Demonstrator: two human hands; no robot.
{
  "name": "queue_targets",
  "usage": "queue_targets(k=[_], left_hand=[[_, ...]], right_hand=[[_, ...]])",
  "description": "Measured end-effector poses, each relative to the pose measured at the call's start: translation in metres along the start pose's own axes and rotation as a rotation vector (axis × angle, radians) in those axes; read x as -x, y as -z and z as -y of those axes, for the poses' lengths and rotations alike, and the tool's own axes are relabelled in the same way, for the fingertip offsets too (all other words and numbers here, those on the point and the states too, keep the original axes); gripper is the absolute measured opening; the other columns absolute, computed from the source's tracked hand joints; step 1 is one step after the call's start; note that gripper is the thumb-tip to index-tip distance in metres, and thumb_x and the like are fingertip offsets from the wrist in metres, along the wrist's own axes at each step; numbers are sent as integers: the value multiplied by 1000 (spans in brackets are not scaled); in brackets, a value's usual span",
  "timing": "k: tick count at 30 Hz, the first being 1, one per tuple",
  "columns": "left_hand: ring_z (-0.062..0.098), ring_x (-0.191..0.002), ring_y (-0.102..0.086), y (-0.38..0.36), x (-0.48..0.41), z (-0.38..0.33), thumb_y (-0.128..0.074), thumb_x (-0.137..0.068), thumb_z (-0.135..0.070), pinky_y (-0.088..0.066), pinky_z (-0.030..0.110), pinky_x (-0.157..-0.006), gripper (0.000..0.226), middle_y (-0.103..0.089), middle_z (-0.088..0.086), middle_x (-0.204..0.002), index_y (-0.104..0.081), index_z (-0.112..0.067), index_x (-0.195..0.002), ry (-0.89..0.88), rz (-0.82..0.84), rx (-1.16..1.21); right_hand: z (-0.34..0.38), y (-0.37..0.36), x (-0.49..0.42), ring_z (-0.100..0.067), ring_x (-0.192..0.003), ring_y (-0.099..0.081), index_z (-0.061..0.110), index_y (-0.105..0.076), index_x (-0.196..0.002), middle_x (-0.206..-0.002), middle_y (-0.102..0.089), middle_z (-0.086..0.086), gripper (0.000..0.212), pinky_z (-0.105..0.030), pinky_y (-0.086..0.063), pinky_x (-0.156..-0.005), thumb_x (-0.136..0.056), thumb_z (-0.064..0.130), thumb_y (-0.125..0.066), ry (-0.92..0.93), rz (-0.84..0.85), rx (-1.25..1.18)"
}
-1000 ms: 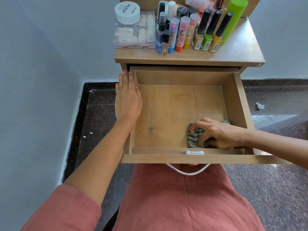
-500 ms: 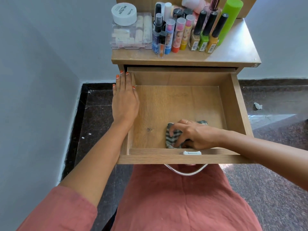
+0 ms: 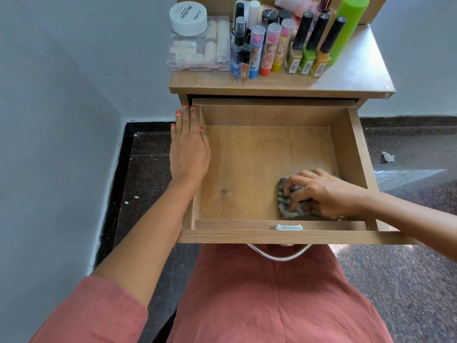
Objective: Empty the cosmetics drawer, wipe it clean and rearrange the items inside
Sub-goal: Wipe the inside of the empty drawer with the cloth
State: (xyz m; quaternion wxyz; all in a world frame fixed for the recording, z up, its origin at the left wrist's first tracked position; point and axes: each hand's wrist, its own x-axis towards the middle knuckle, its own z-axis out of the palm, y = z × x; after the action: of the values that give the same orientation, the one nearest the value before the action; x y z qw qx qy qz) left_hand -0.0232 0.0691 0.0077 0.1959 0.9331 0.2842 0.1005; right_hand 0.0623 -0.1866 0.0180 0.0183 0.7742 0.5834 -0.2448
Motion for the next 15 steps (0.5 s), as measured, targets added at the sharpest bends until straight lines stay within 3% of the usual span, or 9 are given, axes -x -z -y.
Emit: queue_targets(k=[4,7,10,15], left_hand=[[19,-145,0,0,0,1,-19,-100,-14,-1,31,-119,47,-5,9,-157,-10,-7,-146,-7,-2,-5],[19,-145,1,0,0,1,-19,-100,-13,1,30,-118,47,-3,9,-157,-10,-7,-146,-20,-1,-8],[19,-145,1,0,-1,1,-20,-100,-13,1,29,-118,47,-3,8,-157,-10,-7,-146,-33,-1,-17],[19,-145,0,0,-1,1,-20,-100,-12,1,29,-118,47,-4,9,-157,-10,-6,-146,-43,-2,-29]], right_hand=[[-21,6,-13,-33,-107,-50,21,-68,-100,-121,-55,-7,38,-46,-41,-80,-70,-3,-66,-100,-192,-10],[-33,12,-32,-36,-115,-45,17,-60,-117,-132,-47,-11,40,-51,-43,-86,-81,2,-60,-212,-289,-49],[-34,10,-49,-39,-124,-37,16,-45,-133,-145,-35,-11,44,-53,-36,-98,-90,10,-50,-304,-357,-51],[-13,4,-61,-33,-140,-11,24,-24,-144,-155,-12,-5,51,-53,-18,-110,-96,22,-40,-329,-237,-67]])
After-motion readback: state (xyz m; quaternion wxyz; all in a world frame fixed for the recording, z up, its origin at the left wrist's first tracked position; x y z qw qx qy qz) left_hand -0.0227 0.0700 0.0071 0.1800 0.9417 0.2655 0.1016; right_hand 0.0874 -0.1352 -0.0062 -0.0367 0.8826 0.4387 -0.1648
